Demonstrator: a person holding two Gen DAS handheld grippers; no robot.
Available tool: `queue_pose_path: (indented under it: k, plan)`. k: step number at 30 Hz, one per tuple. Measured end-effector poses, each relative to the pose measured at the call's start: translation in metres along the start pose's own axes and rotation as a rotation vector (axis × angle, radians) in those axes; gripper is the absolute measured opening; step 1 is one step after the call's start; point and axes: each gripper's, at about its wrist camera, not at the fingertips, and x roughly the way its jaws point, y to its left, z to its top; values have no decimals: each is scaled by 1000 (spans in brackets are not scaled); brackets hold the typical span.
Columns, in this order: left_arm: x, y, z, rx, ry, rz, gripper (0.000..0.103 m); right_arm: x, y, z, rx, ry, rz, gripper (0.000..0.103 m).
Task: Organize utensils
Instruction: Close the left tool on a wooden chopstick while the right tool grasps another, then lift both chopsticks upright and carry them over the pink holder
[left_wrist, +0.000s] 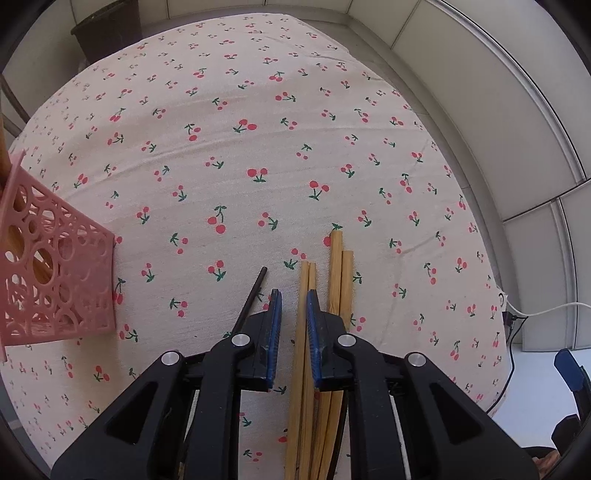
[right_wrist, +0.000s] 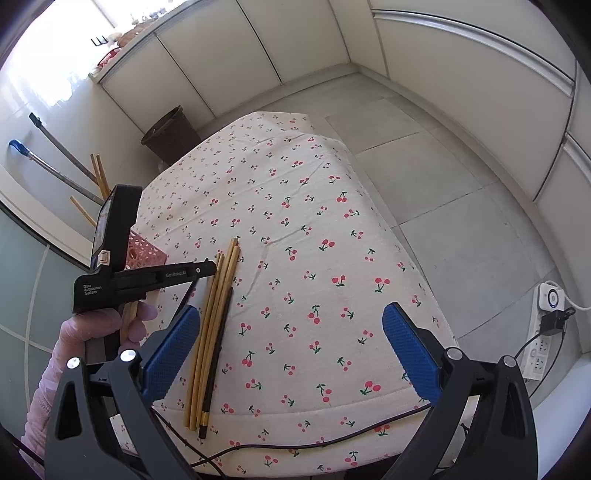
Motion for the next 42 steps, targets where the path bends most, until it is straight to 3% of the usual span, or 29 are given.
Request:
queue_pose_path:
  k: [8, 13, 17, 21, 25, 28, 30, 33, 42]
  plan:
    - [12, -7, 3, 41, 13, 24, 14, 2, 0, -1, 0, 5, -7, 96]
    - [19, -18, 7, 67, -19, 45, 13, 5, -2, -1, 10, 12, -26, 96]
    - [14, -12, -1, 57, -85, -27, 4, 11, 1, 1, 16, 16, -39, 96]
    - [-16, -9, -15, 92, -173, -28, 4, 27, 15, 10, -7, 28, -38, 96]
    - [-74, -2, -41, 129, -272, -74, 4, 49, 36, 25, -20, 60, 0, 95]
    - [-113, 15, -65, 146, -332, -73, 4, 77, 47, 34, -24, 133, -3, 82]
    - [-134, 24, -78, 137, -365, -71, 4, 97, 49, 39, -1, 190, -5, 60]
    - [-160, 38, -95, 117, -414, -78, 4, 121, 50, 46, 53, 246, -7, 41]
    - [-193, 43, -114, 144, -485, -107, 4, 149, 60, 53, 93, 270, -35, 28]
